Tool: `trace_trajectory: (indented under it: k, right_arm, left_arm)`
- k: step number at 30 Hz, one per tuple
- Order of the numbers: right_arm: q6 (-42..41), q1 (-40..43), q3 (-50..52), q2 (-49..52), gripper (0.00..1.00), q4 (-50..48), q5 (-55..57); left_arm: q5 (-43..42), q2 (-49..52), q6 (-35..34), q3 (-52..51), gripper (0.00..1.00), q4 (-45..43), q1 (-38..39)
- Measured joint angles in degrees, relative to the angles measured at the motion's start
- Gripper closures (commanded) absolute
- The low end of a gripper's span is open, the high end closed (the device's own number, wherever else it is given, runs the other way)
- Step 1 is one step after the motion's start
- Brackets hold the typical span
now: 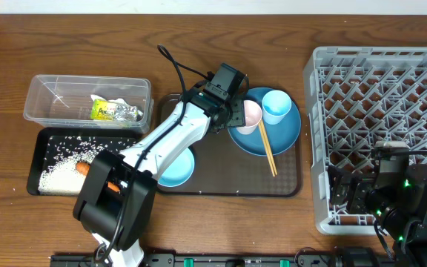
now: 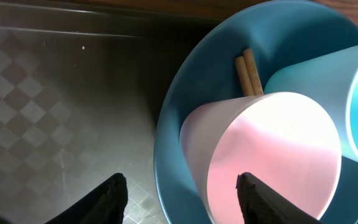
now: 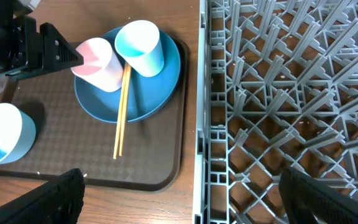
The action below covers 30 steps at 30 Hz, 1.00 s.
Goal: Sort waste into correct bins and load items into the dishwasher rack
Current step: 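Move the left gripper over the blue plate to the pink cup, then grasp the pink cup with the left gripper and lift it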
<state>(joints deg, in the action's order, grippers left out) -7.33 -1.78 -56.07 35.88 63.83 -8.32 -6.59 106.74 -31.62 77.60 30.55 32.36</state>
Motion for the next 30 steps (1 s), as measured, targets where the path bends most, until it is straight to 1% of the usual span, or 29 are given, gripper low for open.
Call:
trace_trajectory:
  k: [2, 3, 5, 16, 18, 23, 25, 29, 30]
  right_arm:
    - [0.00, 0.00, 0.00, 0.00, 0.01, 0.00, 0.00]
    - [0.00, 0.00, 0.00, 0.00, 0.01, 0.00, 0.00]
    - [0.00, 0.00, 0.00, 0.00, 0.01, 0.04, 0.00]
    - [0.00, 0.00, 0.00, 0.00, 0.01, 0.22, 0.02]
    - [0.00, 0.00, 0.00, 0.00, 0.01, 0.22, 0.00]
    - [0.00, 0.00, 0.00, 0.00, 0.01, 0.24, 0.02]
    - [0.00, 0.00, 0.00, 0.00, 0.01, 0.28, 0.02]
    - [0.00, 0.00, 0.00, 0.00, 0.01, 0.28, -0.04]
    - [0.00, 0.00, 0.00, 0.00, 0.01, 0.24, -0.22]
  left_arm:
    - [0.11, 0.00, -0.24, 0.00, 0.60, -0.02, 0.13]
    - [0.15, 0.00, -0.17, 0.00, 0.63, -0.09, 0.22]
    - [0.20, 0.00, 0.00, 0.00, 0.65, -0.22, 0.42]
    - [0.17, 0.00, 0.11, 0.00, 0.65, -1.44, 1.55]
    - [0.17, 0.00, 0.02, 0.00, 0.70, -2.16, 2.05]
    - [0.26, 0.00, 0.09, 0.00, 0.73, -2.27, 2.58]
    - [0.59, 0.00, 0.09, 0.00, 0.75, -2.29, 2.58]
    - [1.25, 0.00, 0.07, -0.13, 0.78, -2.29, 2.58]
    - [1.55, 0.00, 0.09, -0.28, 0.81, -2.29, 2.58]
